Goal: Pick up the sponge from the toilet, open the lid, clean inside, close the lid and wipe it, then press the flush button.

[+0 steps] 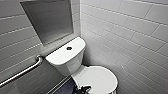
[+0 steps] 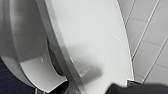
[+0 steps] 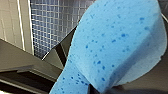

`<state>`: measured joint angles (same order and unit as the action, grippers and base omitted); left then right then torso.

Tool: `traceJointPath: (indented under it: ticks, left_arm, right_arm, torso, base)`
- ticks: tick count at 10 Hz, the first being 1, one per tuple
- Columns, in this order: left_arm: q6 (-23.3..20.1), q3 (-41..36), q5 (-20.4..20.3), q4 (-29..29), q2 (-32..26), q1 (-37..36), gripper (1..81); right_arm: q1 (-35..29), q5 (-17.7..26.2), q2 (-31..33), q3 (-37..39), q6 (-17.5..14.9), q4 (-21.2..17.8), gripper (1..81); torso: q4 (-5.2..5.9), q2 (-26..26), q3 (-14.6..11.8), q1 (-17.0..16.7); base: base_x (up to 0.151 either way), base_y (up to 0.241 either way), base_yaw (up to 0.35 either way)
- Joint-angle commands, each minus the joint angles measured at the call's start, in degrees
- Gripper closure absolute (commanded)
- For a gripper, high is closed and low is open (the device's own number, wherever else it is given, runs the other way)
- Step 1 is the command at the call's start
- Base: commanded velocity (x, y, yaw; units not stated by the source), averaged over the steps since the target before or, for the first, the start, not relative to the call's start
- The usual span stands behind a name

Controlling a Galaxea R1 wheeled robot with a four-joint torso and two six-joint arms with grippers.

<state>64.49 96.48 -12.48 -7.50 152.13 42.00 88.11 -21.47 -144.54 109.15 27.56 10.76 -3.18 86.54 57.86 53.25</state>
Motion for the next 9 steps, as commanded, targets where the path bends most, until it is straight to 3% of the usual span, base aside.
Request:
traceJointPath:
  ticks: [1,4,8,9]
  left_arm:
    - [2.48,-6.38,-10.62,-1.82,-1.64,-8.99,1.0]
    - [3.27,-7.35,-13.61,-1.82,-3.22,-9.25,1.0]
    - [8.37,-8.14,-16.78,-1.91,-5.78,-9.25,1.0]
    - [8.81,-8.06,-16.7,-1.82,-5.95,-9.25,1.0]
  right_arm:
    - [0.8,2.31,1.51,-0.62,0.21,0.84,81.1]
    - [0.8,1.96,0.9,0.17,0.21,0.75,81.1]
    - [0.97,1.96,0.02,1.13,0.21,0.75,81.1]
    - [0.97,1.96,-0.25,1.49,0.21,0.75,81.1]
  torso:
    - [0.0,0.0,0.0,0.0]
    - [0.0,0.0,0.0,0.0]
    - [0.0,0.0,0.0,0.0]
    - [0.0,0.0,-2.0,0.0]
  base:
    - [0.0,0.0,0.0]
    - [0.0,0.0,0.0]
    - [0.0,0.0,0.0]
    - [0.0,0.0,0.0]
